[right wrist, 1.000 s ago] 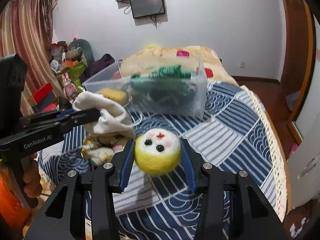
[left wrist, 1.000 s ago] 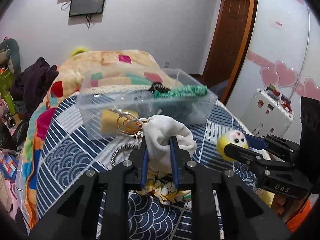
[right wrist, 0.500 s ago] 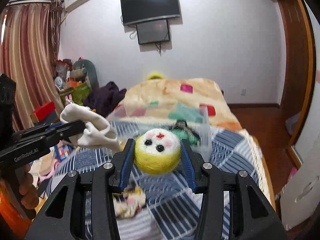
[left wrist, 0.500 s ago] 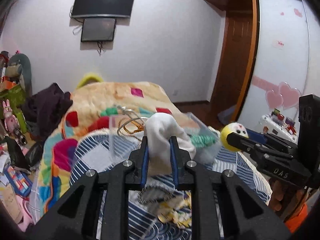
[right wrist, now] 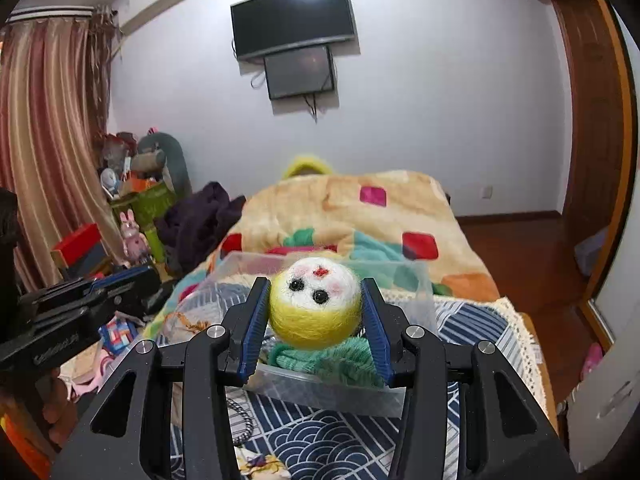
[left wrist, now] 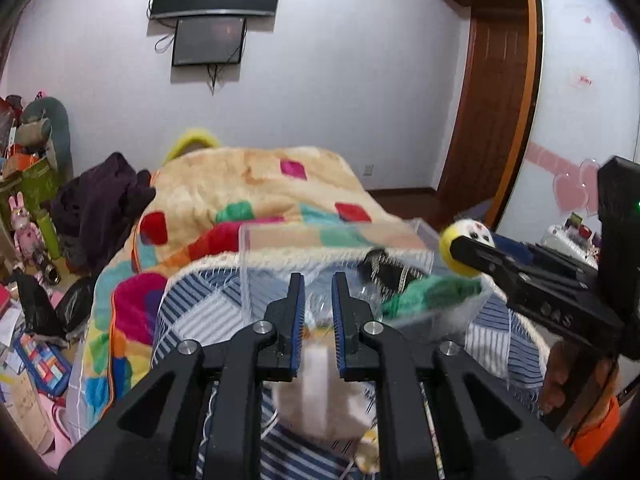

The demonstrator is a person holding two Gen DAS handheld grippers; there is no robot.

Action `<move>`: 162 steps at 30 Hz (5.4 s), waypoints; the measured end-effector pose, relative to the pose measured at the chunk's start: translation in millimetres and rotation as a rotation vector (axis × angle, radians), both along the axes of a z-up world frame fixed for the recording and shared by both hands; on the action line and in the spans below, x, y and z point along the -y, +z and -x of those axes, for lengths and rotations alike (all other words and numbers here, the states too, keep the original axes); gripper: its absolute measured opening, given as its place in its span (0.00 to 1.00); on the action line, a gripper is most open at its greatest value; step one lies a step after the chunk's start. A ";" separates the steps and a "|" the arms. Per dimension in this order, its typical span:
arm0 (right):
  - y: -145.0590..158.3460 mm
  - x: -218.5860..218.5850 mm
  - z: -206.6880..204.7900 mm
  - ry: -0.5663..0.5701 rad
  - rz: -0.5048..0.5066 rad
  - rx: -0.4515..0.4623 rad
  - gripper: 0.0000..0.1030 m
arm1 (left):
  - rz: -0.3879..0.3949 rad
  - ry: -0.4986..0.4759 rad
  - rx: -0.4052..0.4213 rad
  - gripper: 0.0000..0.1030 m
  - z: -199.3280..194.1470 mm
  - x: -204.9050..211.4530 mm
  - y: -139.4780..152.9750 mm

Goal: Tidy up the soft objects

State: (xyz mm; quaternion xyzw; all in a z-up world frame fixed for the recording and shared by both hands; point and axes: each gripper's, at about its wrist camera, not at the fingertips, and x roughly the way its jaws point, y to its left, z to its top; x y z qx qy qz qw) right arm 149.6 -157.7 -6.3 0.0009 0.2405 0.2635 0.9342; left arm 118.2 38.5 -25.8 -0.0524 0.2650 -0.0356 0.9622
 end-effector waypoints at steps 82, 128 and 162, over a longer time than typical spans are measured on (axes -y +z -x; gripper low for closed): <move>-105.6 -25.3 59.6 0.155 0.194 -0.253 0.26 | -0.017 -0.036 -0.283 0.38 6.6 2.1 -84.3; -17.5 -18.6 8.4 0.009 0.054 -0.026 0.18 | 0.027 0.051 -0.082 0.06 -37.2 -8.5 -24.1; 34.0 9.7 46.8 0.000 0.038 0.082 0.56 | -0.014 -0.016 0.088 0.28 27.6 19.7 36.6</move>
